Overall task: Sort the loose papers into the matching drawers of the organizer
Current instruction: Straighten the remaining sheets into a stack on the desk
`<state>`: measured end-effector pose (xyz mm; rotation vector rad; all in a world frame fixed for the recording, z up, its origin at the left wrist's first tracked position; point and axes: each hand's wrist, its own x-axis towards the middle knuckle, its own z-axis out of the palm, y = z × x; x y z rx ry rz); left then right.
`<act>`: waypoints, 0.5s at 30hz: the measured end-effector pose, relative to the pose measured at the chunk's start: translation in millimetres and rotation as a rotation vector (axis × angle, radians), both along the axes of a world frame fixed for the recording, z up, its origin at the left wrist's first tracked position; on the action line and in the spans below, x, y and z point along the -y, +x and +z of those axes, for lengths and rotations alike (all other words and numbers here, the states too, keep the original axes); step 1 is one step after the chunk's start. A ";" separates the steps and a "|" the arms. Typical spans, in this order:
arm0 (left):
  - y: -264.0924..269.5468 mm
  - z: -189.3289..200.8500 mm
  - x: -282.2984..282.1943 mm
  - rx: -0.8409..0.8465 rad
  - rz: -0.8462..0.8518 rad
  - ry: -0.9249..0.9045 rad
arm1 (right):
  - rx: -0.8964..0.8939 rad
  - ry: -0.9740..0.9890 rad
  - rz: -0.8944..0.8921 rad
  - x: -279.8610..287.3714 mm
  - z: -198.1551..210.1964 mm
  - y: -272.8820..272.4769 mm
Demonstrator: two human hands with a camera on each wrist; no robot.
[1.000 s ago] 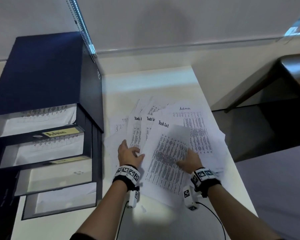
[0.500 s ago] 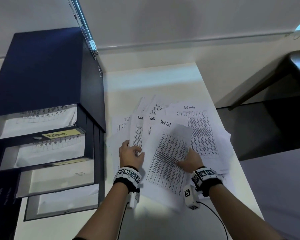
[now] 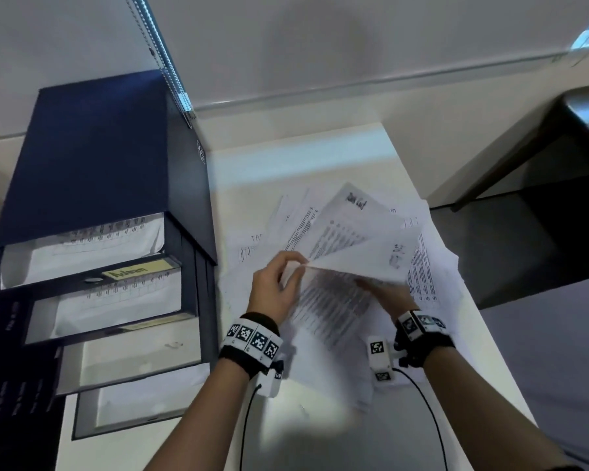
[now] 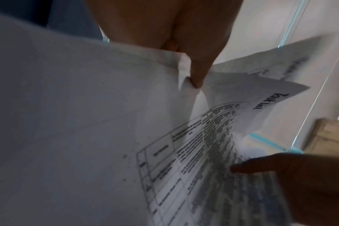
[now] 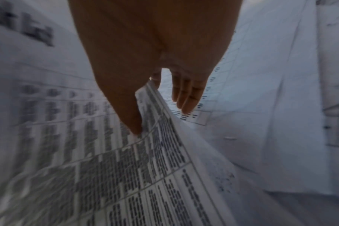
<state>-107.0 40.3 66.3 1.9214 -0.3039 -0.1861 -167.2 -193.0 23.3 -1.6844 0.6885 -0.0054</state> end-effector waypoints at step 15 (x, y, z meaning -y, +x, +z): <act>15.9 69.0 -35.9 -0.060 0.145 -0.070 | 0.143 -0.112 0.090 -31.9 98.6 24.4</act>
